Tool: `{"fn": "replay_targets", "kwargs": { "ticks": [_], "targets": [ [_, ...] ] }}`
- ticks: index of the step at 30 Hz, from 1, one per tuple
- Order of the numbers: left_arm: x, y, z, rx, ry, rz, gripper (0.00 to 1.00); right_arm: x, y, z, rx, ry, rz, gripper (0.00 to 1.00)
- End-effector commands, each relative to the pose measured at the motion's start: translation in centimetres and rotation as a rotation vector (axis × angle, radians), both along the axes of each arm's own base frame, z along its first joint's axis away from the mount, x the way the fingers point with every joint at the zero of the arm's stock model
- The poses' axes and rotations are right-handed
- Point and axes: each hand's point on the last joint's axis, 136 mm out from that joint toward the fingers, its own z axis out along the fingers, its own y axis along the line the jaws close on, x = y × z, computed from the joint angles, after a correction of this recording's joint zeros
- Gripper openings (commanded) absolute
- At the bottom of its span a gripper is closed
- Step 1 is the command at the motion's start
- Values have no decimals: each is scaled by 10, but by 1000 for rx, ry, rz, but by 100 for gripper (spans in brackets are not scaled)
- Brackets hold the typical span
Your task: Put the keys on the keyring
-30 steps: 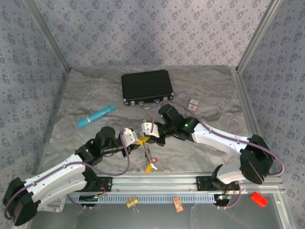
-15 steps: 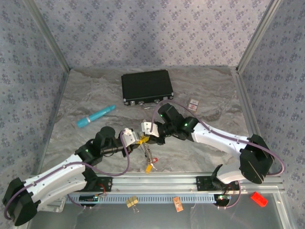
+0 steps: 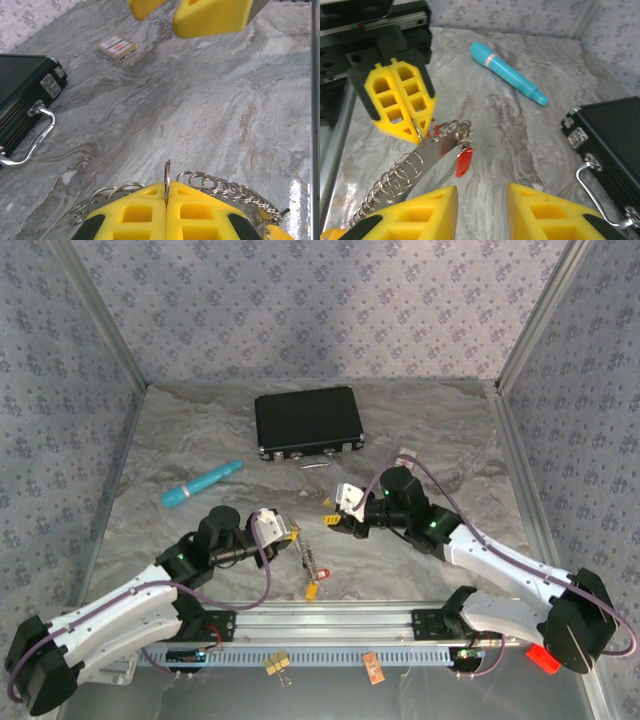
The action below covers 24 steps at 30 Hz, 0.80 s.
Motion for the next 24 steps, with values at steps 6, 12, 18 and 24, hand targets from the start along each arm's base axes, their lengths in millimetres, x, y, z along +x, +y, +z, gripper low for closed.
{"fn": "replay_targets", "kwargs": {
  "ticks": [6,12,18,24],
  "targets": [
    [33,12,43,-44,-97,195,0,15,0,36,130,183,-222,29],
    [64,31,60,-99,-89,369,0,6,9,39,152,279,-198,29],
    [84,45,53,-123,-10,438,0,-25,32,15,50,122,-63,29],
    [101,60,39,-147,79,518,0,-59,72,-30,-52,29,91,30]
  ]
}}
